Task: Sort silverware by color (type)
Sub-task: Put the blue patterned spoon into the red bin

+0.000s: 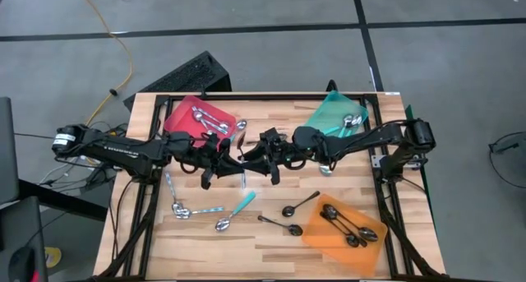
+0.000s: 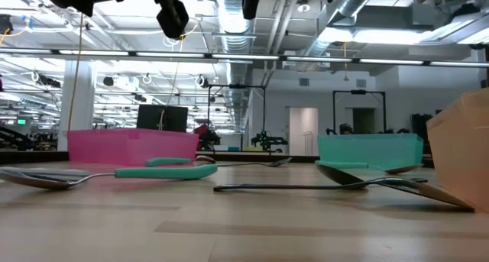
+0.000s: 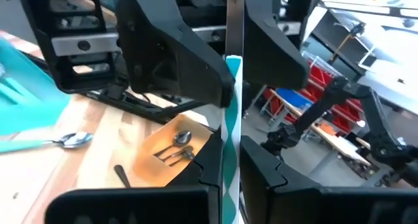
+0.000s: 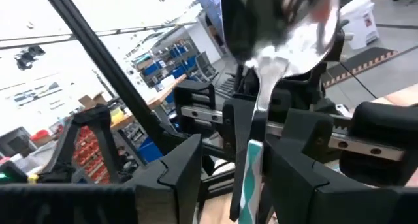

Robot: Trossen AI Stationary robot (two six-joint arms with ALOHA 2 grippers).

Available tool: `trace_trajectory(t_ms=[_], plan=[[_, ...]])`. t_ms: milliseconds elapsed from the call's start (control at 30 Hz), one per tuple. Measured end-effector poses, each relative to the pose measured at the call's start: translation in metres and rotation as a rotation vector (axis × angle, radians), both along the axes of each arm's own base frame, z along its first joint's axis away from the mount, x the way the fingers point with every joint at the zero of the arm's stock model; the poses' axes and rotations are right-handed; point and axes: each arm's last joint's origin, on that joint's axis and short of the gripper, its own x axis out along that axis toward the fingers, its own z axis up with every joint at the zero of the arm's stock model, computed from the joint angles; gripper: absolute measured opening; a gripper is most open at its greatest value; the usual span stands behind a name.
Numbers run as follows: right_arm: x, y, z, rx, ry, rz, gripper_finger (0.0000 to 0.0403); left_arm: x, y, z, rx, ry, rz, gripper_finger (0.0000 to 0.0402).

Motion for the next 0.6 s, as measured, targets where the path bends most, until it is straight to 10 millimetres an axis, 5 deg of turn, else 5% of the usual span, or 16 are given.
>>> trace_trajectory(t_ms=[233,500,600], plan=[[0.0,-0.004,-0.003,-0.011,0.035,-0.032,0.0168,0.0,0.003,0.0,-0.002,0.0,0.045,0.0011],[0.001,-0.005,-0.009,-0.02,0.1,-0.05,0.0047,0.0,0.003,-0.003,0.0,0.037,0.067,0.0011],[0.001,-0.006,-0.01,-0.02,0.109,-0.06,0.0046,0.0,0.003,-0.004,0.0,0.045,0.077,0.0011]])
